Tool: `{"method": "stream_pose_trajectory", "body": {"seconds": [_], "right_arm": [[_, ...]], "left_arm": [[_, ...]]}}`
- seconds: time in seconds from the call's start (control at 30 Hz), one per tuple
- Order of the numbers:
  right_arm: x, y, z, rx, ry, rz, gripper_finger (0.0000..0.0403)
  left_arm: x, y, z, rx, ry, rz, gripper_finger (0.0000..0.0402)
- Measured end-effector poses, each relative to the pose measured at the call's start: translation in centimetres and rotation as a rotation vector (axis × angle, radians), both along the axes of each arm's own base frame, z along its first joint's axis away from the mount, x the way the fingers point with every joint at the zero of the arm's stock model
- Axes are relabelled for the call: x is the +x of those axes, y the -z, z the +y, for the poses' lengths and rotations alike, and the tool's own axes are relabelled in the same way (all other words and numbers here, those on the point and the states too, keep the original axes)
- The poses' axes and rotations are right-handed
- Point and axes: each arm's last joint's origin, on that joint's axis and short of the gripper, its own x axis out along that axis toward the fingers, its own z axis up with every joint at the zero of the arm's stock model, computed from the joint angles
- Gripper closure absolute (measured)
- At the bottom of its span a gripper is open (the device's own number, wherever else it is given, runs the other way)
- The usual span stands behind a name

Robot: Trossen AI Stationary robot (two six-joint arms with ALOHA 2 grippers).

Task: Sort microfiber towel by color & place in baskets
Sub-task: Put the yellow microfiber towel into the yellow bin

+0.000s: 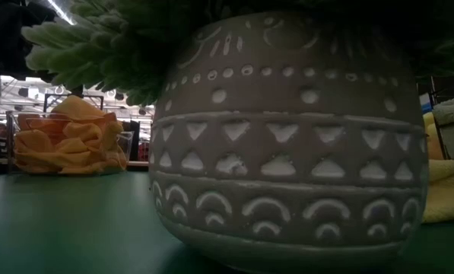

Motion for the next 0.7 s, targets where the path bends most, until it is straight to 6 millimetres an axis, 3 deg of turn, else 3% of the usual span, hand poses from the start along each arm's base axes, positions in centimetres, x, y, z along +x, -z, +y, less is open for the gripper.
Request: {"method": "stream_pose_trajectory", "body": {"seconds": [0.3,0.53,0.7], "right_arm": [[0.0,0.0,0.0,0.004,0.003,-0.003,0.0389],[1.0,-1.3,0.3,0.067,-0.003,-0.032,0.0378],[2.1,-3.2,0.5,0.086,-0.012,-0.074,0.0398]], "left_arm": [[0.0,0.0,0.0,0.000,0.000,0.000,0.0312],[0.0,0.0,0.0,0.000,0.000,0.000,0.0312],[0.0,0.0,0.0,0.007,0.000,0.002,0.0312]]}}
